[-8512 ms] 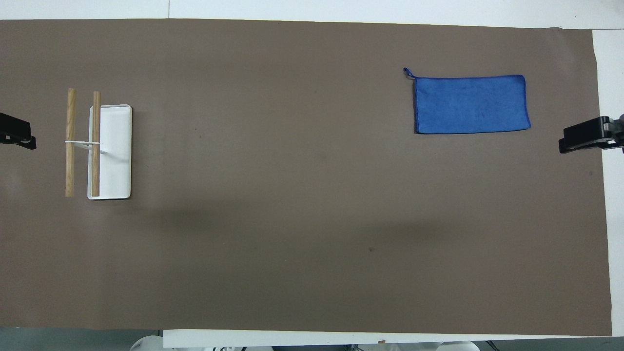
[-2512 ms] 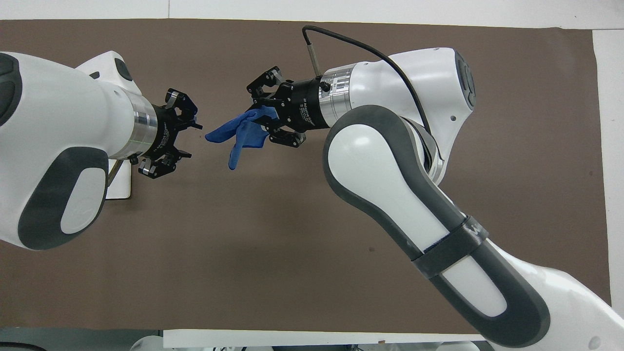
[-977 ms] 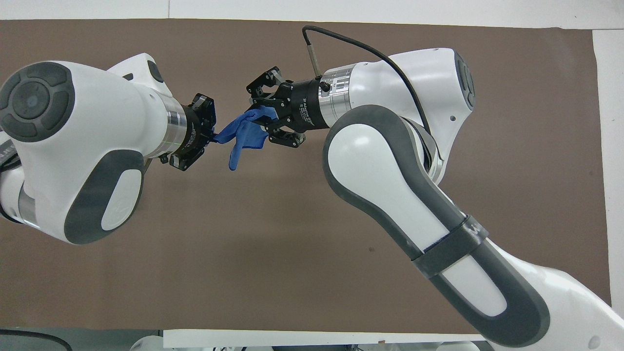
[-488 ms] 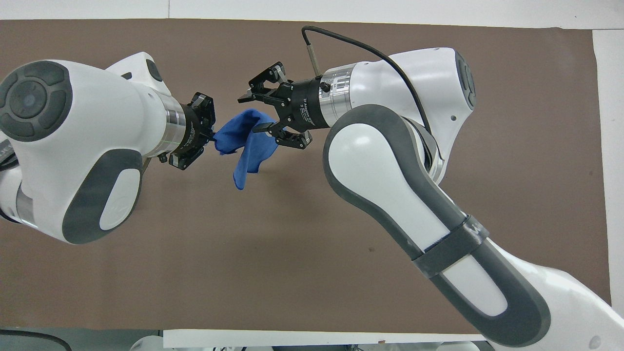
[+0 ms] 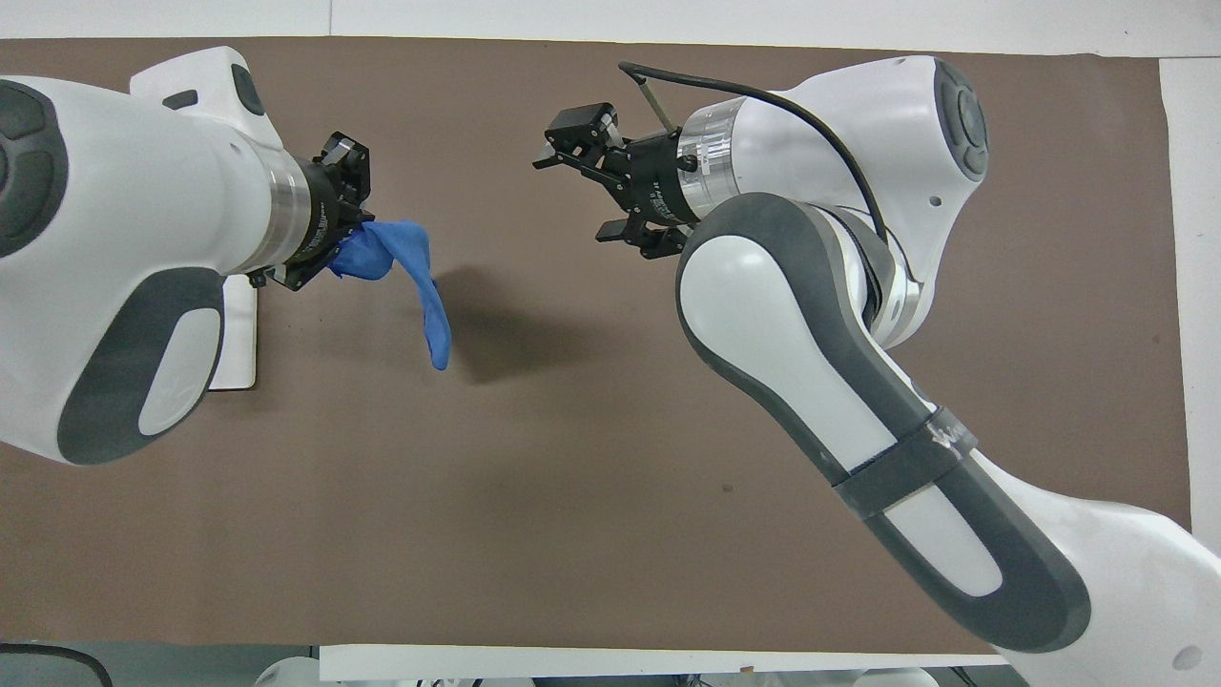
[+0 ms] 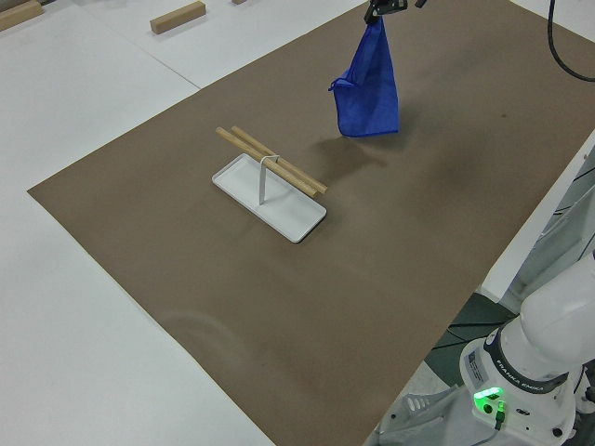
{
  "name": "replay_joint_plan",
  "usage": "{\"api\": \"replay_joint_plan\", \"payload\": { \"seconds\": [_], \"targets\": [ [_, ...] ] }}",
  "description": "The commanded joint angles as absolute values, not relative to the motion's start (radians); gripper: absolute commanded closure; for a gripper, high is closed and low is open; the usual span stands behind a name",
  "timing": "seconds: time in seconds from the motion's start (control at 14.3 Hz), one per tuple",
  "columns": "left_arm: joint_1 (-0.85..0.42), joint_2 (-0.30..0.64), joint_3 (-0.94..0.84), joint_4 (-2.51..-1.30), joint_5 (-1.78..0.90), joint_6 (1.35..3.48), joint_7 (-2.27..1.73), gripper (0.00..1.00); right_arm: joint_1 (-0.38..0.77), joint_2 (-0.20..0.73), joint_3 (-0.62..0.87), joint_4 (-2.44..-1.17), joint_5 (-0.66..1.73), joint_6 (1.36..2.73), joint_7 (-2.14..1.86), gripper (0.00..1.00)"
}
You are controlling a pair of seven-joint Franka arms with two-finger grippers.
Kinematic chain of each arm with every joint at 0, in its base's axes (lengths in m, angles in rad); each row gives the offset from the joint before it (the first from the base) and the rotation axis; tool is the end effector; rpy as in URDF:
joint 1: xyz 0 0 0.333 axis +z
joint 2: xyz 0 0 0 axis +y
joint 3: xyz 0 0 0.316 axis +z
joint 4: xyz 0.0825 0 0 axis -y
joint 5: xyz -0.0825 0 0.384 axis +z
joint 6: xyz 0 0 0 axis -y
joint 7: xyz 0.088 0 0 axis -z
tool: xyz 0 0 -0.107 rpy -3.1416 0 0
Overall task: Right arm passes towel to left arm to hang
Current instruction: 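Pull the towel with the left gripper while the right gripper withdraws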
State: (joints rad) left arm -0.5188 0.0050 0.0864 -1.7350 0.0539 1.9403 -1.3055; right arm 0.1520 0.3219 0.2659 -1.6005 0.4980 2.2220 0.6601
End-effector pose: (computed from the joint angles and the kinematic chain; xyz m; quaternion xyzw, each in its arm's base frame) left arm 0.5318 -0.2415 0.5780 0.9044 0.4140 0.0845 0.0594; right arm 0.6265 0.2710 0.4872 -0.9243 0.2431 0.0055 0.2943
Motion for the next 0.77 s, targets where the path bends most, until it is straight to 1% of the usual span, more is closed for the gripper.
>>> {"api": "replay_joint_plan", "payload": {
  "seconds": [0.0,0.14,0.35,0.63,0.7],
  "targets": [
    [-0.456,-0.023,0.086,-1.715,0.064,1.829,-1.137,1.00,0.019,0.307,0.278,-1.614,0.352,2.119,0.499,0.00],
    [-0.404,-0.029,0.086,-1.713,0.066,1.813,-1.060,1.00,-0.056,0.275,0.276,-1.614,0.249,2.012,0.347,0.00],
    [-0.333,-0.028,0.086,-1.706,0.067,1.816,-0.991,1.00,-0.138,0.212,0.278,-1.609,0.036,1.852,0.247,0.00],
    [-0.220,-0.028,0.086,-1.706,0.067,1.821,-0.836,1.00,-0.204,0.091,0.273,-1.589,-0.086,1.643,0.148,0.00],
    [-0.183,-0.028,0.086,-1.706,0.067,1.825,-0.794,1.00,-0.222,0.071,0.270,-1.553,-0.087,1.584,0.128,0.00]
  ]
}}
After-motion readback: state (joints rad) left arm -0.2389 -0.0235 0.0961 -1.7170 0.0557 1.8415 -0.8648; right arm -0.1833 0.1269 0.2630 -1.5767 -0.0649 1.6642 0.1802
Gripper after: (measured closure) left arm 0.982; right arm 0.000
